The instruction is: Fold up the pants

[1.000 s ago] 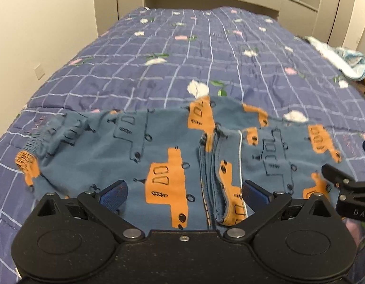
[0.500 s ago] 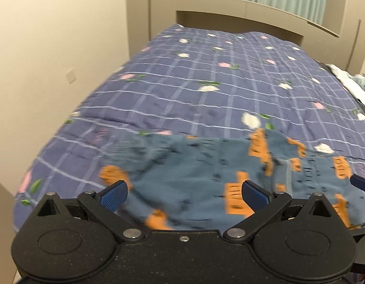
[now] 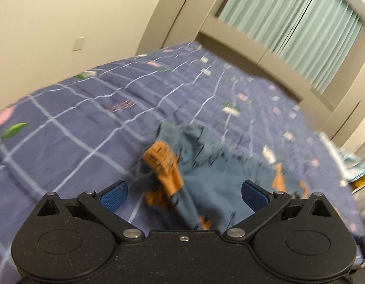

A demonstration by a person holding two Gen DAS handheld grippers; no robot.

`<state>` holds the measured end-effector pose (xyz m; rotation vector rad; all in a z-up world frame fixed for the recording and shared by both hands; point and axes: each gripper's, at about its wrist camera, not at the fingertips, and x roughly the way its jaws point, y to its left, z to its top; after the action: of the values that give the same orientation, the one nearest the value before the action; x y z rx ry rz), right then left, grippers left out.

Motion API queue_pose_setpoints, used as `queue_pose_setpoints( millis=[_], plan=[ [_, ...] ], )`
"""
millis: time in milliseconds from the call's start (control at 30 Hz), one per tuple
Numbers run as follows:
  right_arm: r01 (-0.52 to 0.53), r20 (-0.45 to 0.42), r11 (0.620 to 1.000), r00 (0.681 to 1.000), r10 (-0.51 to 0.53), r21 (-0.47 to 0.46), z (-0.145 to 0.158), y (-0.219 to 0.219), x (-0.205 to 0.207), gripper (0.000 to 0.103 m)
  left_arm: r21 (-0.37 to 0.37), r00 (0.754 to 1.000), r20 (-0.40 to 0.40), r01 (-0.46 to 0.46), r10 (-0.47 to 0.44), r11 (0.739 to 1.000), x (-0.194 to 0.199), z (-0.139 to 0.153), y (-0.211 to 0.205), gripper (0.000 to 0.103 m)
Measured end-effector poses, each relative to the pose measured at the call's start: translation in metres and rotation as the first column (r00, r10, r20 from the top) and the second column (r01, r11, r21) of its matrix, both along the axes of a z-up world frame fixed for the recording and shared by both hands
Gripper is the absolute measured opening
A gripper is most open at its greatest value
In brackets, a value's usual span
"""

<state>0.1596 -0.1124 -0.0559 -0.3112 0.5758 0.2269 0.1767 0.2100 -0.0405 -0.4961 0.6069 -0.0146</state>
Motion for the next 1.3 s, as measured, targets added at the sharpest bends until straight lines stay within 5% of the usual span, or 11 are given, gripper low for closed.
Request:
queue_pose_setpoints(
  millis=[133, 267, 400, 633, 833, 933, 1033, 1200, 1300],
  plan=[
    [0.000, -0.009, 1.000, 1.000, 0.000, 0.004, -0.002, -0.002, 0.000, 0.103, -0.111, 0.999, -0.026, -0.043, 0.040, 0.993, 0.010, -0.009, 0.009, 0.087],
    [0.009, -0.009, 1.000, 1.000, -0.008, 0.012, -0.002, -0.004, 0.002, 0.103, -0.117, 0.991, -0.065, -0.124, 0.117, 0.985, 0.009, -0.010, 0.009, 0.044],
    [0.011, -0.010, 1.000, 1.000, -0.010, 0.017, -0.003, -0.005, 0.003, 0.103, -0.116, 0.992, -0.042, -0.120, 0.116, 0.986, 0.011, 0.000, 0.004, 0.022],
    [0.024, 0.012, 0.998, 1.000, -0.025, 0.050, 0.005, -0.015, 0.003, 0.103, 0.031, 0.995, 0.102, -0.020, 0.017, 0.999, 0.006, 0.057, -0.036, 0.018],
    [0.053, 0.051, 0.995, 0.997, -0.057, 0.084, 0.020, -0.041, 0.000, 0.103, 0.155, 0.961, 0.204, 0.156, -0.186, 0.976, 0.007, 0.107, -0.105, 0.017],
    [0.080, 0.070, 0.993, 0.994, -0.086, 0.085, 0.026, -0.061, -0.003, 0.103, 0.225, 0.927, 0.217, 0.258, -0.307, 0.940, 0.006, 0.121, -0.148, 0.017],
    [0.118, 0.083, 0.990, 0.989, -0.124, 0.075, 0.027, -0.085, -0.009, 0.103, 0.302, 0.875, 0.197, 0.374, -0.441, 0.877, 0.005, 0.123, -0.197, 0.017],
    [0.211, 0.077, 0.974, 0.973, -0.217, 0.079, 0.024, -0.132, -0.020, 0.103, 0.397, 0.793, 0.098, 0.522, -0.601, 0.755, 0.002, 0.101, -0.267, 0.017],
    [0.263, 0.061, 0.962, 0.962, -0.268, 0.077, 0.019, -0.159, -0.027, 0.103, 0.426, 0.774, 0.024, 0.565, -0.633, 0.707, 0.006, 0.079, -0.297, 0.017]
  ],
)
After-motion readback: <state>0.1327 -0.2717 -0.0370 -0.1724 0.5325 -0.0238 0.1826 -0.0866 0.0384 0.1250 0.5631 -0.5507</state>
